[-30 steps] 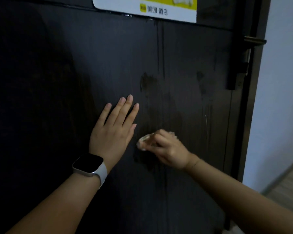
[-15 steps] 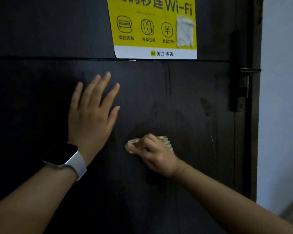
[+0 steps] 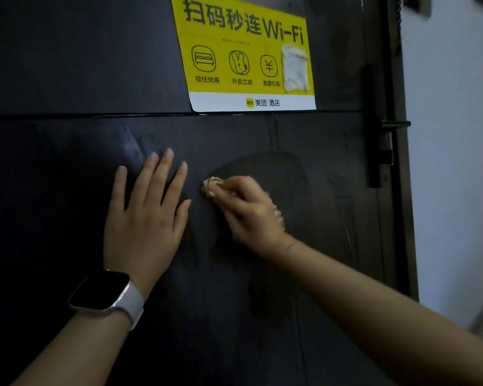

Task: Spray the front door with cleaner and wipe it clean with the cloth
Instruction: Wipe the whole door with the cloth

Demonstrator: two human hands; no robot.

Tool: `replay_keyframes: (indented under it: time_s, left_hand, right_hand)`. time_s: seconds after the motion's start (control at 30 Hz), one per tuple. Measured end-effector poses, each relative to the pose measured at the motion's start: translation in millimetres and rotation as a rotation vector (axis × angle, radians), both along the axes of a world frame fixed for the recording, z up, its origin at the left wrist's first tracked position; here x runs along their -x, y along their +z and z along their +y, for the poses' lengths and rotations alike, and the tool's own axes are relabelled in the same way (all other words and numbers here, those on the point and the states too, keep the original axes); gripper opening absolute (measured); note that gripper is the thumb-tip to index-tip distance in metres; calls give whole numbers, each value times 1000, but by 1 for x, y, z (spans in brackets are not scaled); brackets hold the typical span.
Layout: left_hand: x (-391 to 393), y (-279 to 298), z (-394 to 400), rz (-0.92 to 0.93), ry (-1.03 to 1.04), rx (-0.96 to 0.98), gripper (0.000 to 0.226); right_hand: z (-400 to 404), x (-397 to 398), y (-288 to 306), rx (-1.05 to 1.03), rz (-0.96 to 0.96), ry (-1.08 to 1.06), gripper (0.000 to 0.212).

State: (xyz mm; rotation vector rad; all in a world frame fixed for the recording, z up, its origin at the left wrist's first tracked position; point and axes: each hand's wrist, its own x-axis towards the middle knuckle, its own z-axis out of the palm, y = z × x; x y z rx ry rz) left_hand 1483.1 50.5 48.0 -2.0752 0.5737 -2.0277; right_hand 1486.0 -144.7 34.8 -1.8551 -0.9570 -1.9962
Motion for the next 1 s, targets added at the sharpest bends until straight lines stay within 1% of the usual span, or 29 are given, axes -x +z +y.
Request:
replay_keyframes:
  time_s: [0.03, 0.07, 0.17, 0.2, 0.23, 0.27, 0.3, 0.4, 0.47, 0.5, 0.53, 0.57, 0.7, 0.73, 0.77, 0.8, 0.83, 0.93, 1.0]
  left_hand:
    - [0, 0, 0, -3, -1, 2, 50]
    - [-1, 0, 0, -5, 1, 4, 50]
    - [-2, -1, 0, -17, 12, 1, 51]
    - [-3, -1, 0, -21, 13, -1, 51]
    - [-3, 0, 0, -24, 12, -1, 51]
    - [-3, 0, 0, -26, 12, 1, 51]
    - [-3, 0, 0, -28, 13, 2, 51]
    - [-3, 0, -1, -22, 15, 11, 52]
    - [-2, 0, -1, -10, 14, 24, 54]
    - [-2, 0, -1, -6, 15, 27, 55]
    - [-2, 0, -1, -8, 18, 29, 55]
    - [-2, 0, -1, -13, 25, 28, 55]
    - [-3, 0, -1, -19, 28, 25, 56]
    - [-4, 0, -1, -18, 26, 23, 56]
    - [-4, 0, -2, -19, 27, 22, 56]
    - [-4, 0, -2, -23, 29, 21, 56]
    - [-5, 1, -1, -25, 33, 20, 56]
    - [-4, 1, -2, -16, 31, 18, 56]
    - [-2, 1, -2, -2, 12, 25, 57]
  right_hand:
    - [-17, -3, 6, -12, -3, -25, 24]
    - [-35, -7, 14, -115, -1, -55, 23]
    - [-82, -16, 45, -680, 74, -59, 20]
    - [-87, -18, 55, -829, 104, -45, 21]
    - [-83, -19, 63, -900, 120, -37, 21]
    - [-71, -19, 69, -885, 113, -28, 21]
    - [-50, -16, 72, -795, 82, -8, 22]
    - [20, -4, 61, -374, 28, 51, 25]
    - [32, 1, 58, -181, 7, 42, 23]
    - [21, -1, 60, -147, 1, 24, 22]
    - [6, -1, 64, -168, -1, -7, 22]
    - [-14, -4, 67, -255, 4, -36, 21]
    - [-79, -8, 81, -805, 151, -5, 20]
    - [-84, -11, 84, -898, 174, -12, 23]
    - [-81, -14, 86, -937, 175, -19, 23]
    - [-70, -14, 87, -915, 156, -14, 20]
    - [-53, -13, 86, -846, 128, -6, 20]
    - [12, -7, 79, -550, 38, 13, 28]
    - [46, -1, 81, -433, 10, 43, 26]
